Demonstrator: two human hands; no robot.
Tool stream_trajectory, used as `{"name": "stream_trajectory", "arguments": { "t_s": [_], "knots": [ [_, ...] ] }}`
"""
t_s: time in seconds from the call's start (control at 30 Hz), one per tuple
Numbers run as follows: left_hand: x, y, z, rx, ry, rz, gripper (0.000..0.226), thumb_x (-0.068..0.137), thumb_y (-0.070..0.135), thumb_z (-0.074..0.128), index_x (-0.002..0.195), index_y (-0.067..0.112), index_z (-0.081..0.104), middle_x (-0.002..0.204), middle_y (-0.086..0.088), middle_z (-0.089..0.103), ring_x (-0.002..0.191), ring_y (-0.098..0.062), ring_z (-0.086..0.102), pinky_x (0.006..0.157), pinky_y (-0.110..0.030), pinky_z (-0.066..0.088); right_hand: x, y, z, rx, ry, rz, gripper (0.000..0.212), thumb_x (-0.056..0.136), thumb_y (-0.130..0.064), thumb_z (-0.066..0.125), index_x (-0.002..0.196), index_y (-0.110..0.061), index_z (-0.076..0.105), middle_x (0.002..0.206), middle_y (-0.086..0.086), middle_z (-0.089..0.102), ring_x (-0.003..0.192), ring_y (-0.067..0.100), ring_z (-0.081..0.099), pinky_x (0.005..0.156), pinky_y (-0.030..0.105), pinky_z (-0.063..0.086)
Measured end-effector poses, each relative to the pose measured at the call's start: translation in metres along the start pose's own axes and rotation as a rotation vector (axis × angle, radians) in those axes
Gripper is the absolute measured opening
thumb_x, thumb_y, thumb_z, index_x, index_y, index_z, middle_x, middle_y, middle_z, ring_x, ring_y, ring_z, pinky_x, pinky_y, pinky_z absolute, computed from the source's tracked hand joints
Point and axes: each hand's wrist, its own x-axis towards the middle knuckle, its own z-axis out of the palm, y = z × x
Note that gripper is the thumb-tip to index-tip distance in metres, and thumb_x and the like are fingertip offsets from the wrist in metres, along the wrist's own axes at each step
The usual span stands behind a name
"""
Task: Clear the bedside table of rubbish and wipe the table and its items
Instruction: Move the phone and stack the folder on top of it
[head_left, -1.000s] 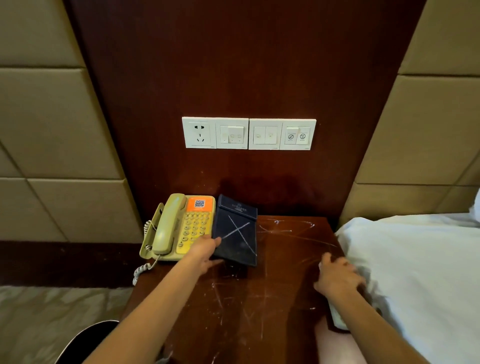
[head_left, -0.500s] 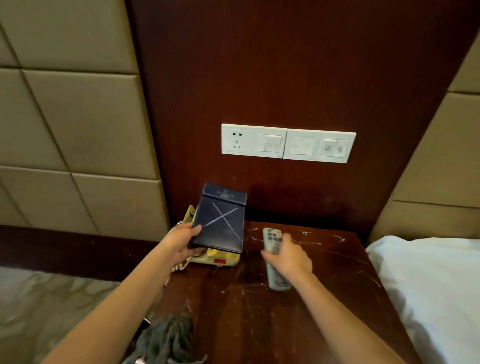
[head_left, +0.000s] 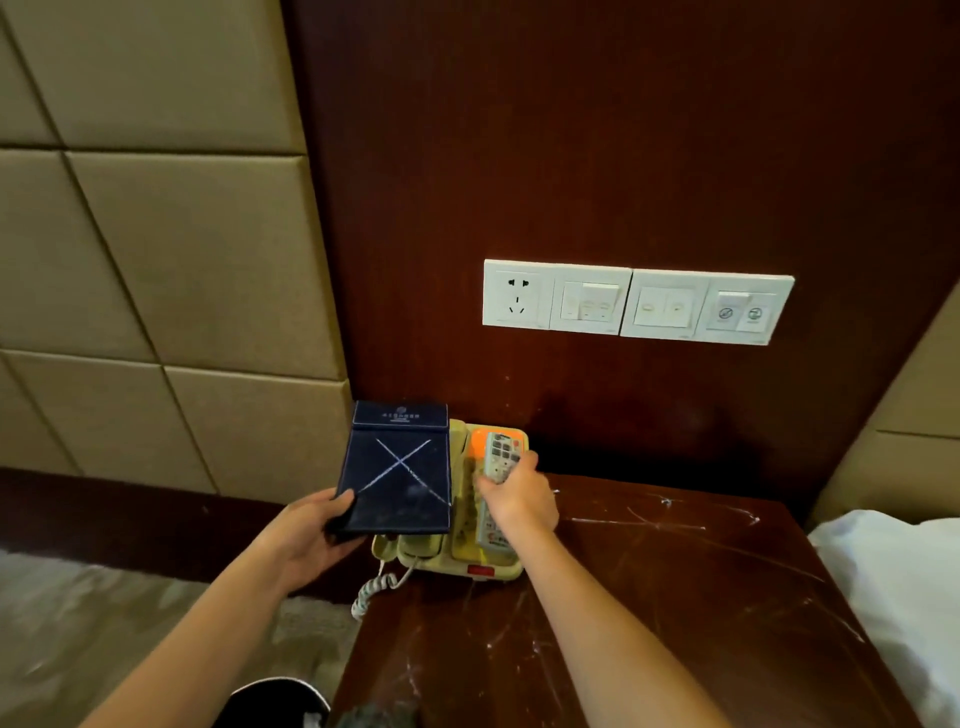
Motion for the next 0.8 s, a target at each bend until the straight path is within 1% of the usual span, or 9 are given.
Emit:
{"name": "stream_trajectory", "arguments": {
  "t_s": [0.17,0.23,0.33,0.43,0.5,0.6,0.7,0.77,0.8],
  "knots": [
    [0.012,-0.006,0.011,0.087,0.038,-0.019,0.015,0.096,0.011,0.048,0.107,0.012,0.058,0.093,-0.007,0.060,0.080,-0.018,0.054,0.062,-0.028,0.040,0.010,-0.008,0.010,0.132,-0.091,-0.149,0.056,0.091,-0.019,0.059,0.139,-0.013,0.030,0.127,0.013,0.047,0.112,0.030,0.053,0.090,0.037,0.050],
    [0.015,-0.006,0.017,0.109,0.040,-0.012,0.016,0.096,0.011,0.049,0.108,0.013,0.058,0.093,-0.008,0.060,0.079,-0.018,0.054,0.062,-0.028,0.040,0.010,-0.008,0.010,0.130,-0.114,-0.188,0.052,0.093,-0.013,0.053,0.140,-0.012,0.031,0.127,0.013,0.047,0.111,0.029,0.053,0.090,0.036,0.048],
    [0.018,-0.006,0.029,0.107,0.037,-0.016,0.011,0.096,0.011,0.049,0.100,0.013,0.059,0.089,-0.009,0.061,0.075,-0.020,0.054,0.060,-0.028,0.040,0.012,-0.004,0.005,0.116,-0.074,-0.212,0.037,0.098,-0.015,0.040,0.134,-0.009,0.046,0.122,0.012,0.053,0.103,0.029,0.057,0.086,0.037,0.050],
    [0.025,-0.006,0.041,0.157,0.034,-0.015,0.012,0.097,0.012,0.048,0.097,0.014,0.060,0.091,-0.009,0.062,0.078,-0.021,0.055,0.065,-0.031,0.038,0.013,0.002,-0.004,0.154,-0.070,-0.217,0.033,0.102,-0.022,0.034,0.120,-0.009,0.058,0.112,0.012,0.063,0.096,0.028,0.061,0.079,0.036,0.050],
    [0.030,-0.006,0.050,0.188,0.036,-0.015,0.013,0.097,0.012,0.048,0.102,0.013,0.060,0.095,-0.009,0.062,0.083,-0.021,0.056,0.068,-0.031,0.039,0.013,0.006,-0.007,0.197,-0.116,-0.231,0.032,0.102,-0.023,0.036,0.119,-0.007,0.058,0.111,0.013,0.064,0.093,0.026,0.061,0.076,0.034,0.048],
    [0.033,-0.003,0.061,0.256,0.018,-0.012,0.013,0.098,0.011,0.046,0.099,0.014,0.058,0.093,-0.008,0.061,0.079,-0.018,0.056,0.063,-0.028,0.042,0.011,0.014,-0.009,0.274,-0.167,-0.230,0.034,0.100,-0.020,0.041,0.131,-0.010,0.050,0.119,0.012,0.062,0.089,0.019,0.056,0.070,0.028,0.042],
    [0.039,-0.003,0.061,0.468,0.039,0.100,0.008,0.096,0.013,0.052,0.095,0.009,0.058,0.086,-0.011,0.061,0.076,-0.023,0.056,0.063,-0.030,0.042,0.013,0.026,-0.007,0.245,-0.178,-0.222,0.033,0.100,-0.016,0.041,0.131,-0.011,0.049,0.116,0.012,0.063,0.081,0.019,0.054,0.064,0.026,0.039],
    [0.042,-0.005,0.056,0.804,0.124,0.228,0.014,0.092,0.018,0.058,0.082,0.008,0.054,0.078,-0.009,0.057,0.078,-0.024,0.053,0.066,-0.030,0.040,0.012,0.031,-0.003,0.199,-0.204,-0.236,0.037,0.098,-0.014,0.042,0.136,-0.013,0.044,0.118,0.014,0.061,0.080,0.021,0.057,0.062,0.027,0.040],
    [0.043,-0.006,0.053,0.933,0.181,0.276,0.019,0.090,0.020,0.060,0.077,0.011,0.050,0.075,-0.004,0.054,0.079,-0.022,0.052,0.067,-0.029,0.038,0.011,0.033,-0.001,0.178,-0.212,-0.253,0.040,0.097,-0.013,0.043,0.137,-0.013,0.042,0.119,0.014,0.060,0.087,0.023,0.059,0.065,0.028,0.041]
  ]
}}
